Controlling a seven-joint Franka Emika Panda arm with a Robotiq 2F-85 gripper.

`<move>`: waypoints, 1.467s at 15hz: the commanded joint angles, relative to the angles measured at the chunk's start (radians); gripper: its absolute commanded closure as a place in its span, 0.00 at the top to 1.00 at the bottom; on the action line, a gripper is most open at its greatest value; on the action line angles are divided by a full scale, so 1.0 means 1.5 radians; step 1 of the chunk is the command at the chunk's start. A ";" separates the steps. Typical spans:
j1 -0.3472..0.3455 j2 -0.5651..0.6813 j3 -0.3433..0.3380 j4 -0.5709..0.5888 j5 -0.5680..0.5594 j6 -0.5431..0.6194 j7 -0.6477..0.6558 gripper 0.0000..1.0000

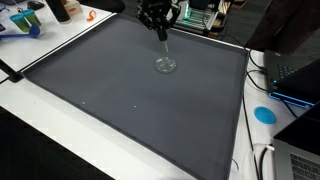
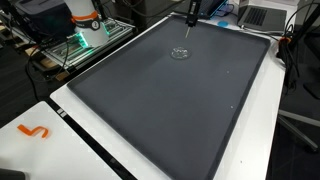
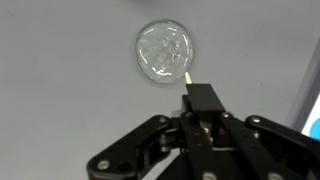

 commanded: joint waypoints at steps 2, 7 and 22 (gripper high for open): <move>0.015 -0.035 0.003 0.019 -0.022 -0.048 0.013 0.03; 0.047 -0.033 0.013 0.047 -0.079 -0.055 0.061 0.03; 0.147 0.076 0.015 0.108 -0.336 -0.064 0.301 0.03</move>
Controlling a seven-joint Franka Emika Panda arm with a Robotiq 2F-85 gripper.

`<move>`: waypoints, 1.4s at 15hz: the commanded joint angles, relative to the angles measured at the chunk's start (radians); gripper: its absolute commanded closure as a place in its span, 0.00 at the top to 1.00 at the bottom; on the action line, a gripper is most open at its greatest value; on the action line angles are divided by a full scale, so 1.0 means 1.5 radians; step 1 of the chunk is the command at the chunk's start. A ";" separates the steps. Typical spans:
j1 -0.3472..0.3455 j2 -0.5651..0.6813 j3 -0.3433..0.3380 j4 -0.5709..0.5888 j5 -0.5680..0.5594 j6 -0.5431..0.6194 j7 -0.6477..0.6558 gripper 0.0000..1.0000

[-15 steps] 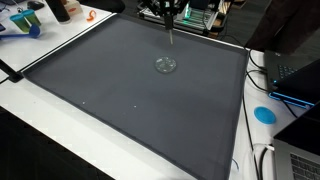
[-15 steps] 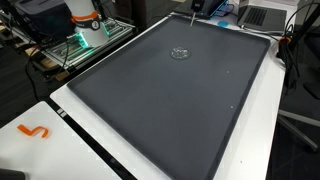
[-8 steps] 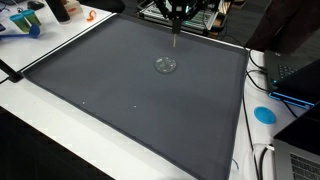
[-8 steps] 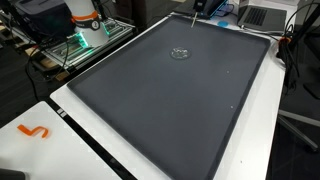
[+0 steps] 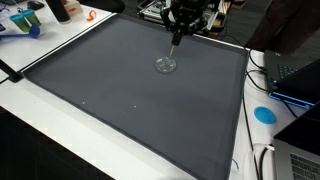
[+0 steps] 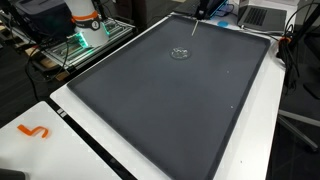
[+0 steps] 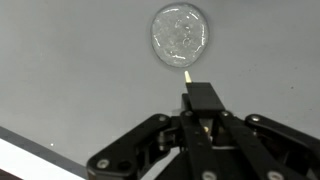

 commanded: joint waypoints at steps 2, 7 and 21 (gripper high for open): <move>0.031 0.038 -0.013 0.033 -0.074 -0.023 0.080 0.03; 0.054 0.065 -0.023 0.057 -0.119 -0.053 0.149 0.03; 0.106 0.143 -0.050 0.124 -0.177 -0.117 0.271 0.03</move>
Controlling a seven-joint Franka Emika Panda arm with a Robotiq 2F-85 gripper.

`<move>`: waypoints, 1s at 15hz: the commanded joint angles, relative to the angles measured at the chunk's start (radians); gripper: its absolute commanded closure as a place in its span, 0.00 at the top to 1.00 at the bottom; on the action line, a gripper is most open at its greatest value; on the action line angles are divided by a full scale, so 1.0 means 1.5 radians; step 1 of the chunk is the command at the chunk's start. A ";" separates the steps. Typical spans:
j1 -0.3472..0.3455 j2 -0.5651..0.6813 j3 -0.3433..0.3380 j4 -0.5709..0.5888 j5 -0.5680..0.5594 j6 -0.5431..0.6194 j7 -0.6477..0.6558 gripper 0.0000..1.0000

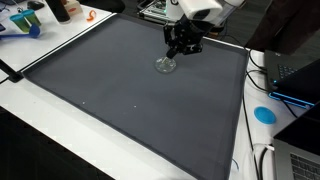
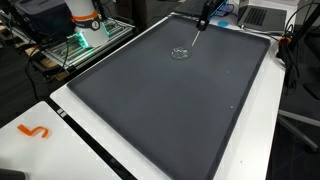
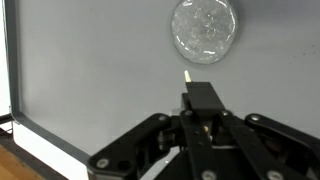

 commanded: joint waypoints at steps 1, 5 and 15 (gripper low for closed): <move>0.023 0.022 -0.015 0.024 -0.022 -0.030 0.034 0.03; 0.029 0.036 -0.019 0.037 -0.026 -0.042 0.049 0.03; 0.023 0.062 -0.020 0.077 -0.007 -0.072 0.034 0.03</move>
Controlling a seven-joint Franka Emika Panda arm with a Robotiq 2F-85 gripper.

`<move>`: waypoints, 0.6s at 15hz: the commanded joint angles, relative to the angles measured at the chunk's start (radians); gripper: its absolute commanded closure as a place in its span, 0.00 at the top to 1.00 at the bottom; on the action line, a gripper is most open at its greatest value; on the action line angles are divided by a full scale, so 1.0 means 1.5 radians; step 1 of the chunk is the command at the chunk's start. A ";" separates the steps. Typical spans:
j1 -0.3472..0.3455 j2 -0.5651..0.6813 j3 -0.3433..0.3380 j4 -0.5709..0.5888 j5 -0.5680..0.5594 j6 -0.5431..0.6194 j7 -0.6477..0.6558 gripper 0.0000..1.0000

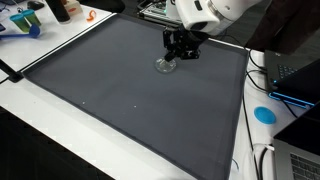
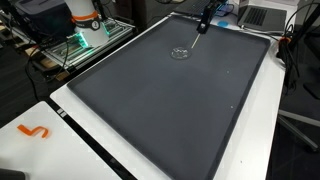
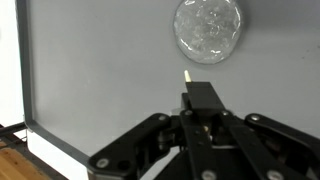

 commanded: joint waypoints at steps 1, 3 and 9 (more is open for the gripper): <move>0.002 0.018 -0.006 0.031 0.010 -0.031 -0.011 0.03; -0.002 0.020 -0.005 0.040 0.018 -0.039 -0.021 0.03; -0.020 0.028 -0.002 0.072 0.059 -0.065 -0.075 0.03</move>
